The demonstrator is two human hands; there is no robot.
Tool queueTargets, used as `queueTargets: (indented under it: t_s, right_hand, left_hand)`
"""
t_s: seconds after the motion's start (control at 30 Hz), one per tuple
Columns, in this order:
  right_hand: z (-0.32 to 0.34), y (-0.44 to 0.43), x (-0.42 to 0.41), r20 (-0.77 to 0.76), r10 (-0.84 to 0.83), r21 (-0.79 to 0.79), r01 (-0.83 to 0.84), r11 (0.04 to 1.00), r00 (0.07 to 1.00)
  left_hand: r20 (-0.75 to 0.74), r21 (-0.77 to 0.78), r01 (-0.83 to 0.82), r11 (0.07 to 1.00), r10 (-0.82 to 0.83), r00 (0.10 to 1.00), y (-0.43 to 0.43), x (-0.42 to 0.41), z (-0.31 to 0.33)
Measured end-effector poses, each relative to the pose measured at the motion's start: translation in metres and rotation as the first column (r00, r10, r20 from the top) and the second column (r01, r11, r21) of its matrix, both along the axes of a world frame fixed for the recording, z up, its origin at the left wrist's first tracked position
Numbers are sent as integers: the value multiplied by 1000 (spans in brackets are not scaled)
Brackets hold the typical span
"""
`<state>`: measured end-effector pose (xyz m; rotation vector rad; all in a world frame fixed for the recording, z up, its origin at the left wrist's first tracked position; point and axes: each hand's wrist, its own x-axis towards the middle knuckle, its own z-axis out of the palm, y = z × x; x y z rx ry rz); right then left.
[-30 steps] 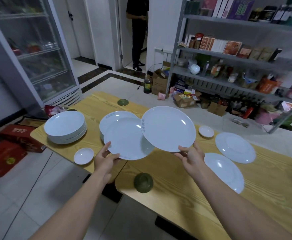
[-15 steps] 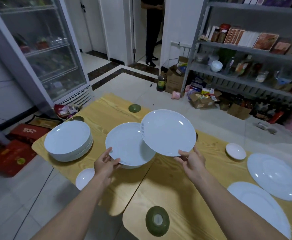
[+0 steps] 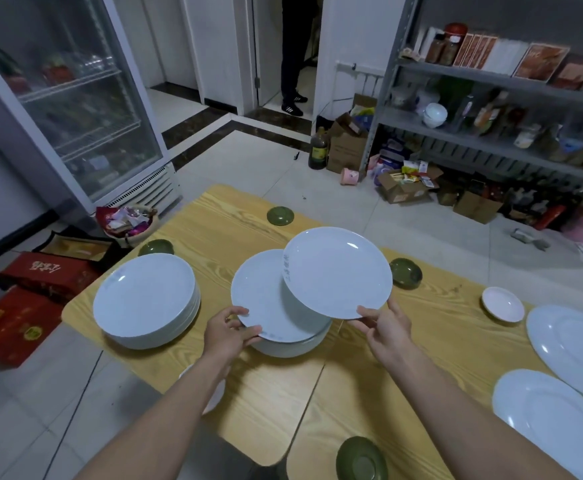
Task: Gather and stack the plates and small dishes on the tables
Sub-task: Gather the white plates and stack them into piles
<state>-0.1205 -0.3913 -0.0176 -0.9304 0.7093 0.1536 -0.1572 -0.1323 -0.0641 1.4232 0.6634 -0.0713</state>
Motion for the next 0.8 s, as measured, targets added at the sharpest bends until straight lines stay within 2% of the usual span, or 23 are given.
queueTargets:
  t_s: [0.2, 0.5, 0.8]
  right_hand:
    - [-5, 34, -5, -2, -7, -35, 7, 999, 1000]
    - [-18, 71, -14, -70, 51, -102, -58, 993, 996]
    - [-27, 81, -15, -75, 134, -256, -149, 955, 988]
  left_hand:
    - [11, 78, 120, 990, -121, 993, 18, 12, -11]
    - [55, 63, 174, 983, -178, 983, 37, 10, -22]
    - [2, 98, 217, 971, -219, 976, 70, 10, -29]
